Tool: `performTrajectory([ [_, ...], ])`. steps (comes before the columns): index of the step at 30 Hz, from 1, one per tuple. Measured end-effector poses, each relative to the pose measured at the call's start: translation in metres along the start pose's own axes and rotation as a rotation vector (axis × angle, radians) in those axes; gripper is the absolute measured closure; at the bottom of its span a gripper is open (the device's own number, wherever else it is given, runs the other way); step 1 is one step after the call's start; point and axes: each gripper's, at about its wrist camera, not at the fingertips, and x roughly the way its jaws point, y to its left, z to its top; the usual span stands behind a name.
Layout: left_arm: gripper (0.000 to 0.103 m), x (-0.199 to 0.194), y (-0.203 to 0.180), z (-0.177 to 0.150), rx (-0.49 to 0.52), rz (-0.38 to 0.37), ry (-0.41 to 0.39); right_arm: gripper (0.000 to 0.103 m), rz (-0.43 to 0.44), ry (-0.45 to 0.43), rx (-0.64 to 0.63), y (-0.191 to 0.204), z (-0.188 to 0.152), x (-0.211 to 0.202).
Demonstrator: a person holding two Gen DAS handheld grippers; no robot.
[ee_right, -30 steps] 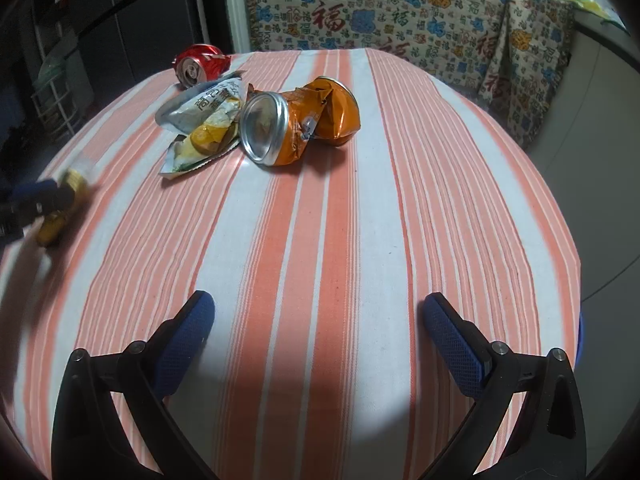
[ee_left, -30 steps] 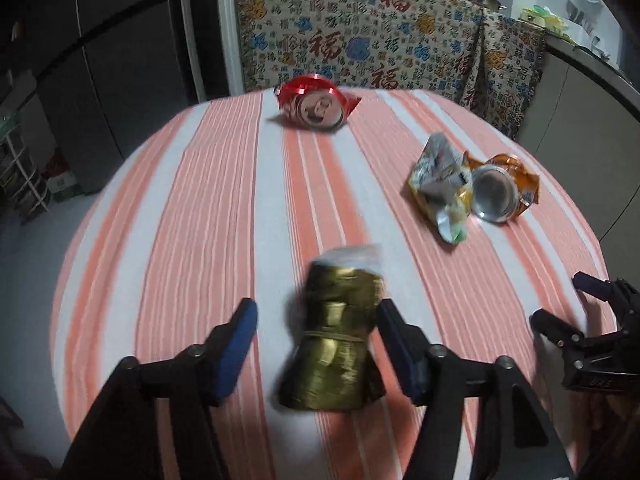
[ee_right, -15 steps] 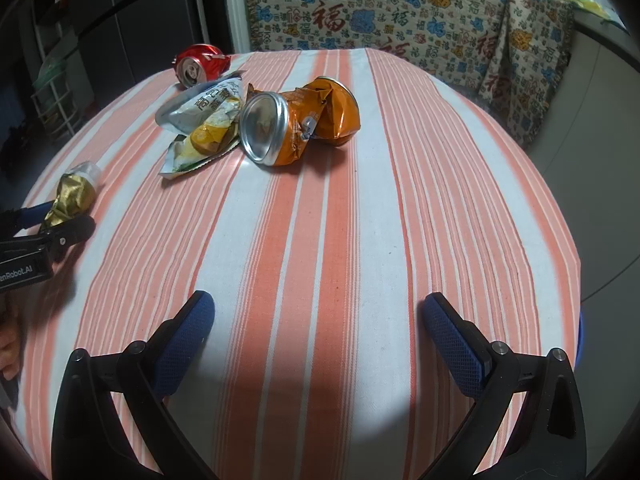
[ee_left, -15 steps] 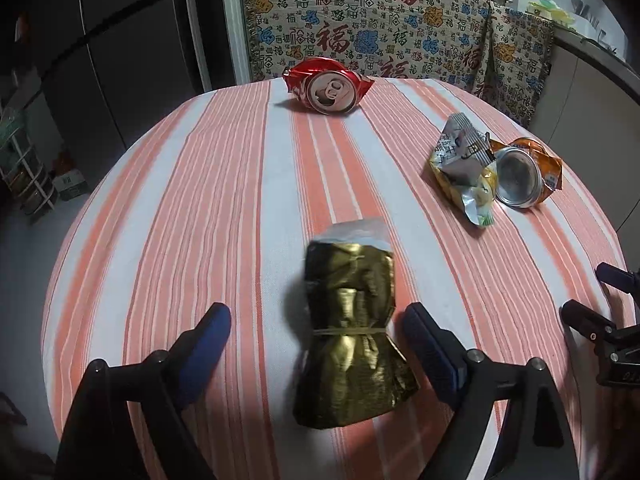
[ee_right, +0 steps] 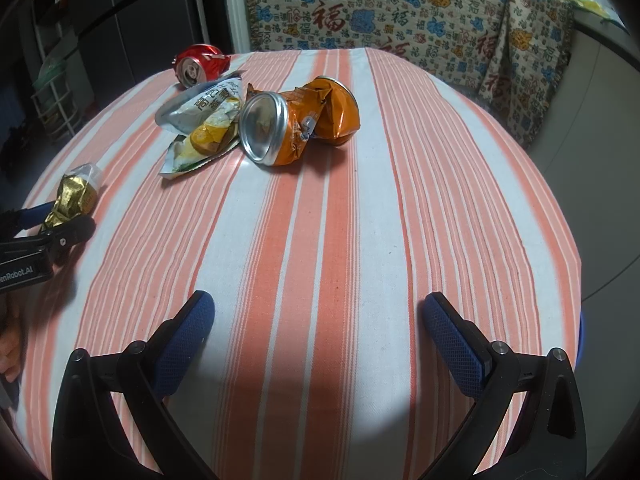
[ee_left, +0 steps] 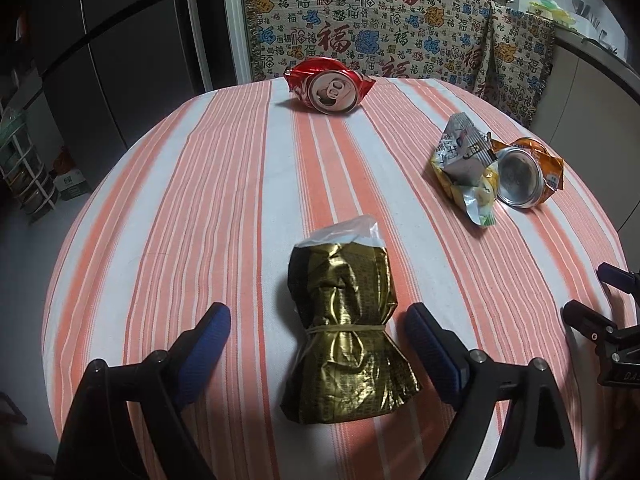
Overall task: Collect trash
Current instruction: 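Grasp the crushed orange can with the right tool while the left tool holds the gold wrapper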
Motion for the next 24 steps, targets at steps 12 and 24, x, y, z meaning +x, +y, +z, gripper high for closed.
performTrajectory([
  [12, 0.011, 0.0000, 0.0001, -0.0001, 0.000, -0.002, 0.000, 0.000, 0.001, 0.000, 0.001, -0.0002, 0.0000, -0.0002],
  [24, 0.011, -0.0010, -0.0014, -0.0010, -0.004, -0.008, -0.001, 0.000, 0.003, 0.001, 0.001, -0.0002, 0.0001, -0.0001],
])
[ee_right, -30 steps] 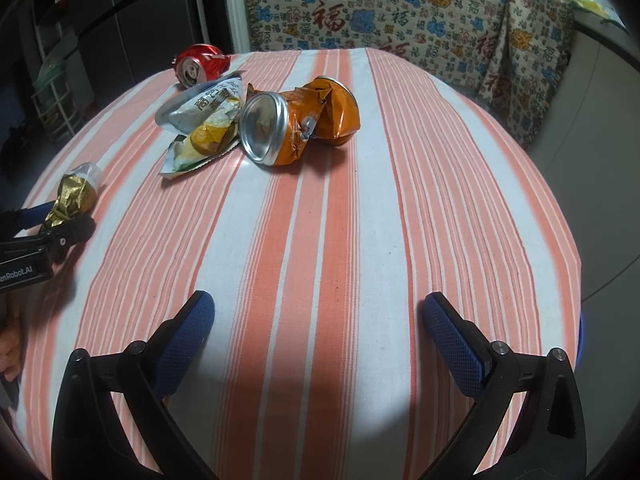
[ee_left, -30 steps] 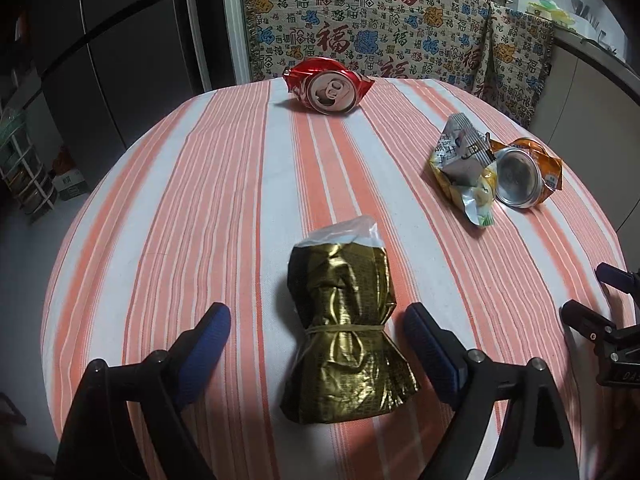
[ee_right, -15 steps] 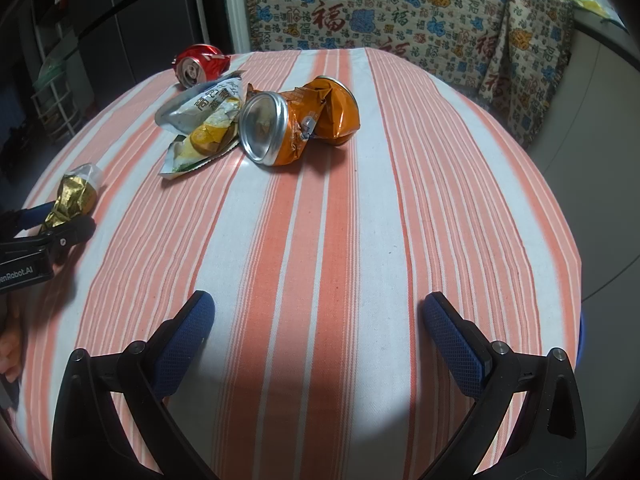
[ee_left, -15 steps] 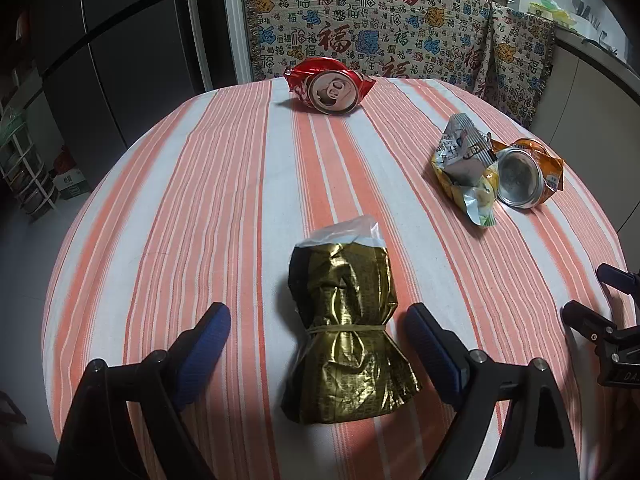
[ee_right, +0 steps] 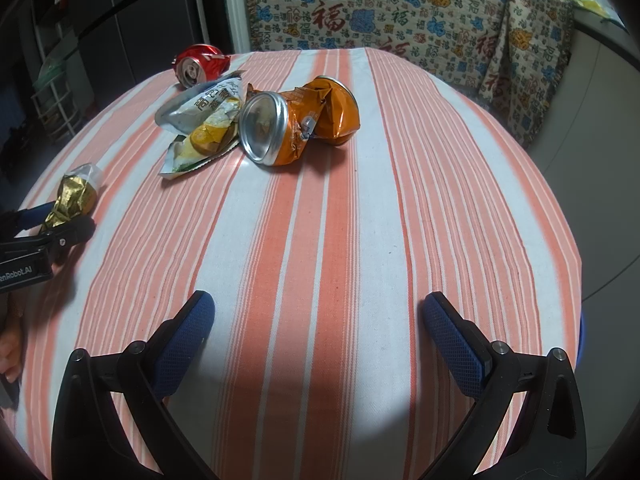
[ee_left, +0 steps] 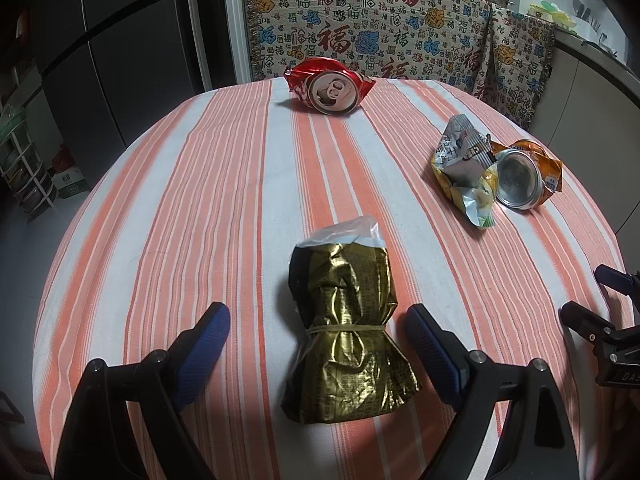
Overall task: Collect trash
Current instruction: 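Grasp the crushed orange can with the right tool while the left tool holds the gold wrapper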
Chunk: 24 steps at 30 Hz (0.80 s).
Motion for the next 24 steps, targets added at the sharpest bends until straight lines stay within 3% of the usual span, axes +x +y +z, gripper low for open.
performTrajectory([
  [4, 0.012, -0.001, 0.001, -0.001, 0.002, -0.011, 0.000, 0.000, 0.000, 0.000, 0.000, 0.000, 0.000, 0.000],
  [6, 0.012, -0.003, 0.004, -0.002, 0.027, -0.054, 0.003, 0.000, 0.015, 0.000, -0.002, -0.001, 0.001, 0.000],
  [9, 0.012, -0.014, 0.014, -0.009, 0.049, -0.137, 0.016, 0.001, 0.118, 0.024, -0.078, -0.009, 0.013, 0.001],
  [13, 0.012, -0.020, 0.017, -0.008, 0.024, -0.219, 0.021, 0.000, 0.197, -0.006, -0.097, -0.034, 0.055, 0.001],
  [19, 0.014, -0.006, 0.001, 0.004, 0.053, -0.158, 0.062, 0.000, 0.294, 0.058, -0.178, -0.033, 0.117, 0.034],
  [20, 0.018, -0.006, 0.000, 0.004, 0.056, -0.158, 0.062, 0.000, 0.304, 0.061, -0.198, -0.029, 0.124, 0.039],
  [22, 0.042, -0.007, -0.001, 0.004, 0.066, -0.141, 0.062, 0.001, 0.337, 0.095, -0.233, -0.019, 0.133, 0.049],
  [24, 0.060, -0.007, -0.002, 0.005, 0.079, -0.117, 0.061, 0.009, 0.344, 0.141, -0.246, -0.014, 0.137, 0.059],
])
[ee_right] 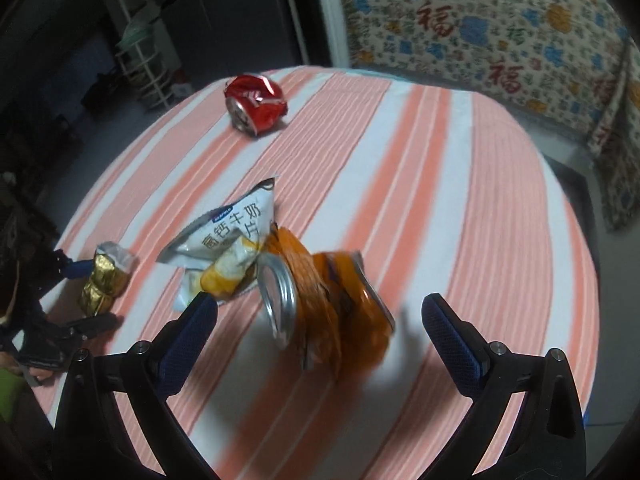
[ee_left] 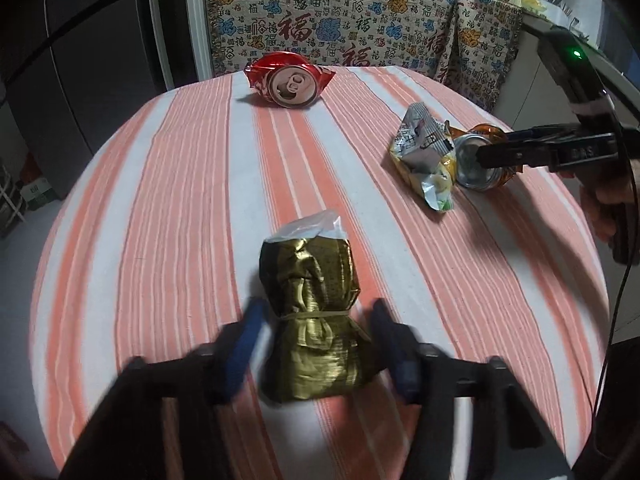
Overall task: Collect trash
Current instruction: 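Grasp the crushed orange can with the right tool while the left tool holds the gold wrapper, then carry both items over the blue wastebasket and open both tools to drop them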
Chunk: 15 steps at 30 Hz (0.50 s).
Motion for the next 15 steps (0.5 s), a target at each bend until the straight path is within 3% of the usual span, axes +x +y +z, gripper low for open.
performTrajectory([
  [1, 0.067, -0.001, 0.001, 0.000, -0.004, -0.003, 0.001, 0.030, 0.007, 0.042, 0.003, 0.000, -0.001, 0.006],
  [2, 0.067, -0.003, 0.002, 0.000, -0.020, -0.013, 0.003, 0.046, -0.015, 0.053, 0.004, 0.000, -0.002, 0.007],
  [10, 0.069, -0.030, -0.022, -0.013, -0.033, -0.079, -0.041, 0.049, -0.022, -0.036, 0.107, -0.010, -0.049, -0.050],
  [15, 0.069, -0.037, -0.069, -0.003, -0.009, -0.179, -0.035, 0.050, -0.010, -0.102, 0.220, -0.034, -0.081, -0.088],
])
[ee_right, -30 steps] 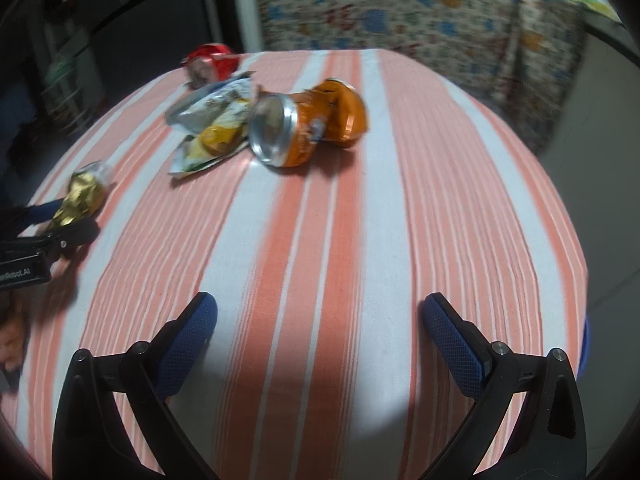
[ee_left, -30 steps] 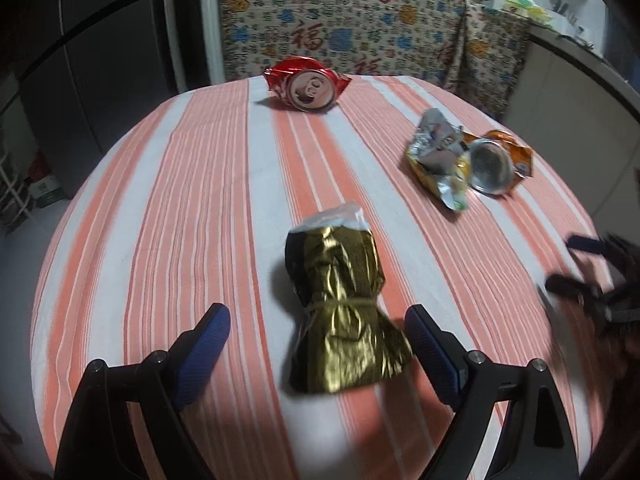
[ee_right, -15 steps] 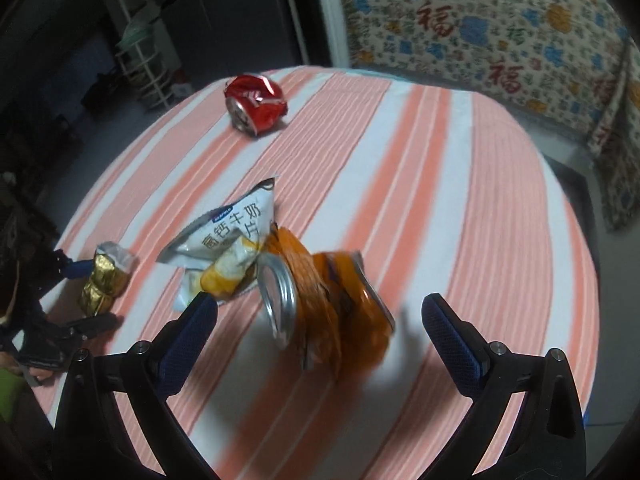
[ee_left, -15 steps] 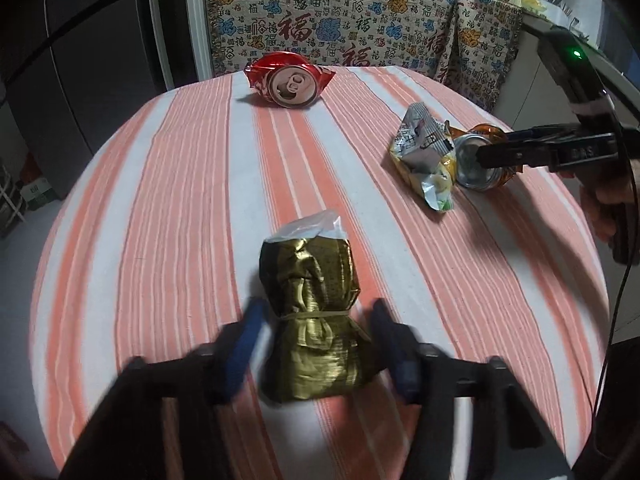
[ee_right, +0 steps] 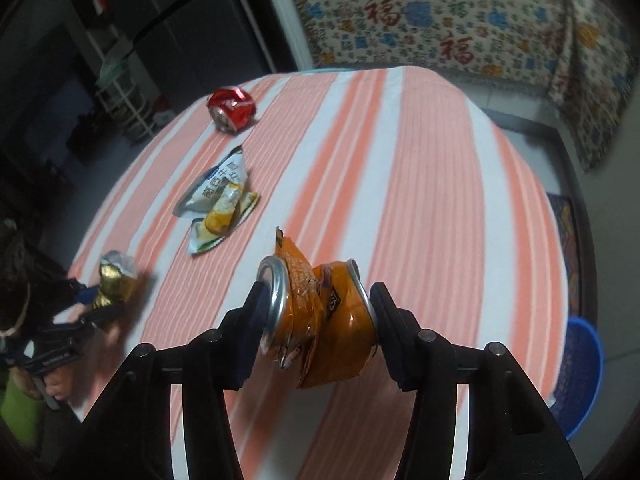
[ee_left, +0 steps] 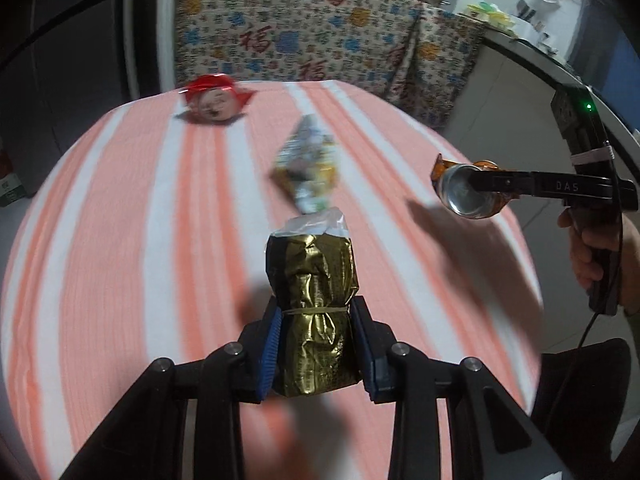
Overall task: Collect trash
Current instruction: 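Carry both items over the blue wastebasket and open both tools to drop them, then return both tools to the table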
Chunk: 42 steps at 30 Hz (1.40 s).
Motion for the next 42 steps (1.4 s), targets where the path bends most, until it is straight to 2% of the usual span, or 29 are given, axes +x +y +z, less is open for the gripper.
performTrajectory([
  [4, 0.069, 0.010, -0.062, 0.022, 0.052, -0.107, 0.004, 0.050, -0.015, -0.072, 0.086, -0.039, -0.015, -0.048],
  [12, 0.069, 0.061, -0.210, 0.078, 0.183, -0.306, 0.036, 0.049, -0.201, -0.168, 0.289, -0.159, -0.059, -0.140],
  [17, 0.069, 0.118, -0.294, 0.100, 0.225, -0.384, 0.104, 0.049, -0.288, -0.185, 0.421, -0.228, -0.089, -0.165],
  [24, 0.069, 0.224, -0.385, 0.106, 0.238, -0.399, 0.218, 0.049, -0.339, -0.150, 0.542, -0.303, -0.117, -0.157],
  [27, 0.067, 0.257, -0.407, 0.102, 0.260, -0.374, 0.249, 0.048, -0.340, -0.146, 0.585, -0.330, -0.125, -0.148],
  [29, 0.060, 0.275, -0.414, 0.099, 0.282, -0.352, 0.255, 0.046, -0.333, -0.157, 0.618, -0.342, -0.131, -0.144],
  [30, 0.046, 0.283, -0.416, 0.097, 0.289, -0.336, 0.257, 0.044, -0.318, -0.167, 0.643, -0.350, -0.134, -0.141],
  [31, 0.039, 0.289, -0.417, 0.094, 0.282, -0.326, 0.250, 0.042, -0.300, -0.178, 0.665, -0.357, -0.137, -0.138],
  [32, 0.039, 0.294, -0.415, 0.093, 0.264, -0.326, 0.238, 0.030, -0.287, -0.198, 0.683, -0.363, -0.141, -0.136],
  [33, 0.039, 0.298, -0.413, 0.095, 0.233, -0.326, 0.235, 0.023, -0.284, -0.232, 0.704, -0.366, -0.144, -0.137],
  [34, 0.039, 0.294, -0.406, 0.095, 0.205, -0.331, 0.237, 0.019, -0.295, -0.271, 0.721, -0.366, -0.148, -0.140],
  [36, 0.039, 0.279, -0.395, 0.104, 0.156, -0.368, 0.204, 0.019, -0.340, -0.306, 0.703, -0.359, -0.147, -0.153],
  [39, 0.039, 0.234, -0.383, 0.124, 0.171, -0.387, 0.097, 0.017, -0.471, -0.473, 0.621, -0.332, -0.140, -0.200],
  [41, 0.039, 0.195, -0.376, 0.137, 0.207, -0.396, 0.025, 0.002, -0.523, -0.582, 0.592, -0.311, -0.135, -0.228],
  [42, 0.039, 0.174, -0.371, 0.142, 0.222, -0.393, -0.009, 0.000, -0.541, -0.627, 0.573, -0.301, -0.135, -0.239],
])
